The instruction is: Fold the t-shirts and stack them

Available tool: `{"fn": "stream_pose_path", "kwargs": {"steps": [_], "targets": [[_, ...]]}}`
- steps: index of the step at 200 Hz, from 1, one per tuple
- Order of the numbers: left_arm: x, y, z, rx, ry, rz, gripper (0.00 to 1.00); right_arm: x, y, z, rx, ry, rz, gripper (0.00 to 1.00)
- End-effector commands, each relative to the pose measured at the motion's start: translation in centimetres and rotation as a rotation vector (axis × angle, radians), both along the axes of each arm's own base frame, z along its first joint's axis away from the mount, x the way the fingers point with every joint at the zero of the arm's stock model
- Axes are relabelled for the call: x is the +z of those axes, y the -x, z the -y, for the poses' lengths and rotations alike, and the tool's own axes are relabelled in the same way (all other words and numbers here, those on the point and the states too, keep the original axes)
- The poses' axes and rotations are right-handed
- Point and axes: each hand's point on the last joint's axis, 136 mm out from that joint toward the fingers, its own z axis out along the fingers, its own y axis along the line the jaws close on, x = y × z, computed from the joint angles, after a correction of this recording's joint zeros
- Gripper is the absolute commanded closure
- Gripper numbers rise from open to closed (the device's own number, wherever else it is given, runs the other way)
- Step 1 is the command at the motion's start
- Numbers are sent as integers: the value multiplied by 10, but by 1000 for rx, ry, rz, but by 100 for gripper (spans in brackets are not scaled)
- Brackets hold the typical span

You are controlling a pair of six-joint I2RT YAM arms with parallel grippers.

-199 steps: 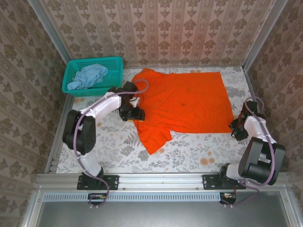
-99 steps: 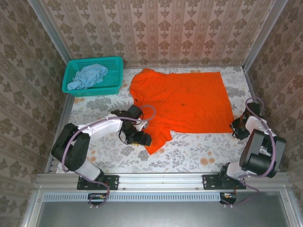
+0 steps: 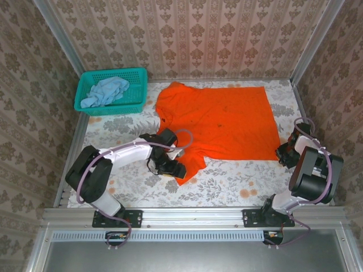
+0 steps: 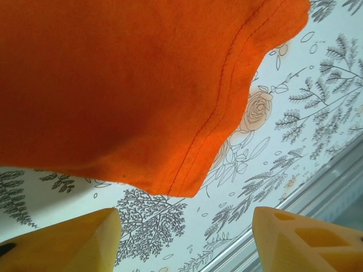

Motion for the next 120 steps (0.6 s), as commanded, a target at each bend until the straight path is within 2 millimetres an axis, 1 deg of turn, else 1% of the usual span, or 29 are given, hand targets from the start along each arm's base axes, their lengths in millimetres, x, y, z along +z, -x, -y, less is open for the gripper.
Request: {"fn": "stream_pose_path", "kwargs": {"steps": [1,14,29,50,66,87,120], "targets": [[-6,-2,-8,-29,-100,30,37,-2,-10,6,5,14,17,86],[-9,0,-9,-63,-139,44,37,-2,-10,6,7,16,18,90],[-13,7,-6,-95,-158,41,38,-2,-9,6,4,17,20,92],[-16,17,2,-153,-178,54,39,-1,-8,4,-1,12,20,92],[-16,21,6,-194,-184,73,42,-1,-8,3,-5,6,26,92],[-17,24,7,-224,-198,98,45,-1,-7,2,-9,2,24,92],[-29,26,-1,-244,-275,110,50,-1,-6,1,-13,3,28,92]]}}
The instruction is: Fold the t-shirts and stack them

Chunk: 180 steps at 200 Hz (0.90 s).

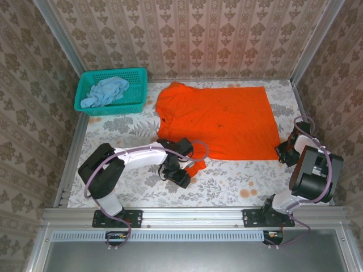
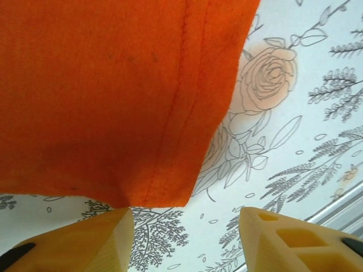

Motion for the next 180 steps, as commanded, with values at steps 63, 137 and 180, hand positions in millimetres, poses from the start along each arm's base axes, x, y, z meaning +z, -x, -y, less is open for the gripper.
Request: {"fn": "stream_pose_path", "kwargs": {"steps": [63,137,180], "targets": [[-23,-7,-11,-3,-139,51,66,-2,7,-5,-10,-7,3,93],[-20,-11,-12,6,-149,59,100,3,16,-4,-24,12,-26,95],[4,6,-34,-6,-154,18,100,22,24,-7,-7,39,-53,100]]}}
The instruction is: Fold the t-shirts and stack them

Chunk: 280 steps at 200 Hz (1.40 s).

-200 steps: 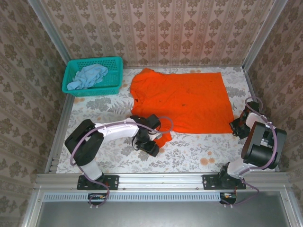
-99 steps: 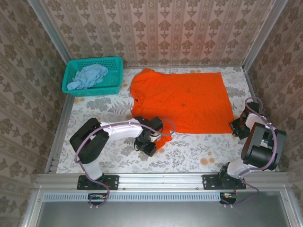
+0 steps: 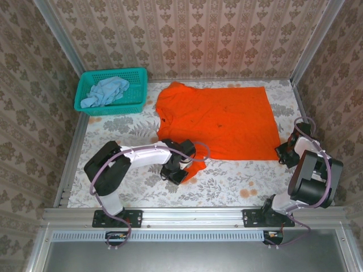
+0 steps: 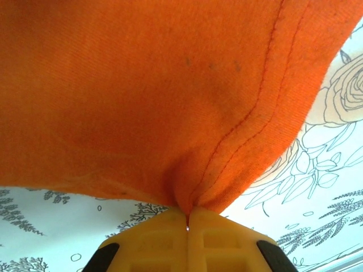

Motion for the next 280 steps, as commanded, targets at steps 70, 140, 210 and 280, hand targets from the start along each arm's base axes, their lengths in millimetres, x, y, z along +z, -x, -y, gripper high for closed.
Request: {"fn": "stream_pose_path", "kwargs": {"steps": [70,140,210,280], "targets": [[56,56,-59,86,-23,-163,100,22,56,-28,-2,0,-99,100],[85,15,-56,162,25,-176,100,38,50,-37,-34,-10,-23,100],[142,-127,6,359,327,-83,100,86,-49,-19,21,43,102,100],[132,-249,1,610,374,-51,100,54,-123,-8,41,-16,14,100]]}}
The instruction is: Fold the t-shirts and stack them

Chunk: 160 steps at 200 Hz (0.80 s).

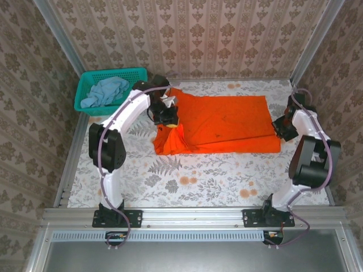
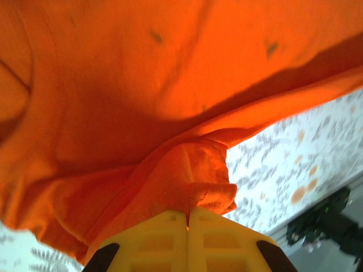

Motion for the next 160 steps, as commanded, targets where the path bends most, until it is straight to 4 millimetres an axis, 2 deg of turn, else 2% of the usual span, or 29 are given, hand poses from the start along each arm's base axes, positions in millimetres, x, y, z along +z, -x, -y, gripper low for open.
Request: {"fn": "stream_pose_path", "kwargs": {"steps": [1,21,28,34,38,43,57,69,80,92,110,134,149,160], "targets": [[-10,-27,-14,93,-12,-47,100,-4,-18,-3,-2,-23,-19,100],[-22,-48,-20,140,-22,-52,92,-14,-35,-7,33,-26,-52,100],[-26,-56,-20,154,-19,-50,90,-21,-37,-6,38,-29,-76,96],[-29,-63,-22,172,-27,-49,84,-24,-38,-5,36,-32,-91,95],[-33,-66,-25,185,-40,-53,74,-26,-39,-3,35,-35,-102,92],[-35,-71,-29,198,-54,-51,66,-28,-40,-2,35,-36,-112,86],[-28,-85,-42,237,-105,-5,55,-27,-41,5,30,-35,-122,63],[-16,-89,-55,263,-149,45,38,-18,-42,10,33,-14,-112,51],[-5,-86,-64,271,-177,85,34,-6,-42,14,45,14,-83,46],[1,-72,-69,262,-171,87,33,4,-40,13,59,32,-45,43],[-11,-32,-74,231,-158,19,35,12,-31,6,83,37,9,41],[-42,27,-83,203,-132,-91,37,3,-13,-17,121,-40,41,45],[-57,54,-93,220,-133,-162,38,-4,-4,-35,157,-84,50,50],[-64,66,-96,251,-98,-201,40,-8,1,-45,184,-95,48,52]]}}
